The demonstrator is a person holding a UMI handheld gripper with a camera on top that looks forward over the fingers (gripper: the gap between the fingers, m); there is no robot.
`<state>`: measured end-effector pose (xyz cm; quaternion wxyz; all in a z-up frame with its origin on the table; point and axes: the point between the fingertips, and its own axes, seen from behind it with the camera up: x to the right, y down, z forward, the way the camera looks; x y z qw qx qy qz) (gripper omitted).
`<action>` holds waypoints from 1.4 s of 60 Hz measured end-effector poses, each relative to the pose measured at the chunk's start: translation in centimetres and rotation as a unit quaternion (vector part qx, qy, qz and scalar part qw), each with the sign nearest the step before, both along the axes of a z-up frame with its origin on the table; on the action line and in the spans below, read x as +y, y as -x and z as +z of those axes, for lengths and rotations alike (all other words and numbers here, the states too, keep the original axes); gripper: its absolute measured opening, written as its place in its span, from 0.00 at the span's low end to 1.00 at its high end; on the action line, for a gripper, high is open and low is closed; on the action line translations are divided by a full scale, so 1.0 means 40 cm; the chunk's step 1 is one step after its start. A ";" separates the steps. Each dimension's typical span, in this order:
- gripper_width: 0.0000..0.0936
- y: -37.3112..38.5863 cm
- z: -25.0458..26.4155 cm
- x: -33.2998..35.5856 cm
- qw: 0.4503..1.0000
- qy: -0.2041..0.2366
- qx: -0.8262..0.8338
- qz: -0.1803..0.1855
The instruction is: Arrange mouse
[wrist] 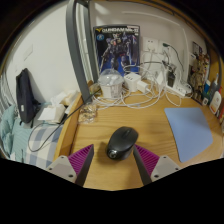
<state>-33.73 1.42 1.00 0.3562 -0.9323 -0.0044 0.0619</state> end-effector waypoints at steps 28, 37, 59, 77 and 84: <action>0.77 0.062 -0.040 0.152 0.999 0.004 -0.027 0.026; 0.60 0.045 -0.042 0.162 0.999 -0.002 -0.036 0.018; 0.34 0.038 -0.043 0.170 0.999 0.005 -0.044 0.028; 0.34 -0.046 0.164 0.200 0.998 -0.038 -0.031 0.027; 0.34 -0.184 0.360 0.248 0.994 -0.101 -0.047 0.001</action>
